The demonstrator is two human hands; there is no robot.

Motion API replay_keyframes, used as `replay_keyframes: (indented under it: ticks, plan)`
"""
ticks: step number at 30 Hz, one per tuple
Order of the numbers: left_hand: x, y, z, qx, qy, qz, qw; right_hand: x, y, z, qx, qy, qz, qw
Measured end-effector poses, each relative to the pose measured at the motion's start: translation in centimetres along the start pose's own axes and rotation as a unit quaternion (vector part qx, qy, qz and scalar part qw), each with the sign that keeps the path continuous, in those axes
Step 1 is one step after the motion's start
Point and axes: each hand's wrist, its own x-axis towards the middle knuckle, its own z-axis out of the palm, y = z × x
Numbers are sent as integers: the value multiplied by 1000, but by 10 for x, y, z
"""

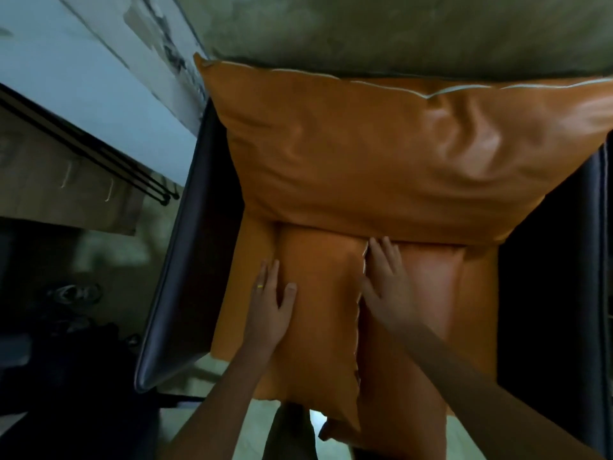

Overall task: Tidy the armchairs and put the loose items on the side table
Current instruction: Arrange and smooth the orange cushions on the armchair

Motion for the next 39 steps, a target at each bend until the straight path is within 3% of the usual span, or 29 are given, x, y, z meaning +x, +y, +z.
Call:
replay_keyframes:
  ticks: [5, 10, 13, 17, 24, 32, 39]
  plan:
    - [-17, -20, 2, -102, -15, -80, 991, -45, 2, 44, 79, -133, 39, 987]
    - [-21, -30, -13, -277, -117, -188, 935, -58, -13, 63, 164, -101, 78, 978]
    - [-17, -45, -23, -318, -186, -236, 899, -63, -21, 75, 183, -67, 74, 978]
    - [-27, -50, -28, -339, -193, -214, 896, -73, -28, 86, 183, -37, 66, 980]
    - [-66, -69, -43, -368, -182, -148, 899, -98, -27, 93, 252, -52, 82, 963]
    - [-90, -104, -78, -357, -216, -135, 898, -129, -39, 130, 334, -30, 109, 936]
    - [-69, -129, -68, -308, -249, -174, 902, -118, -38, 149, 260, -39, 142, 954]
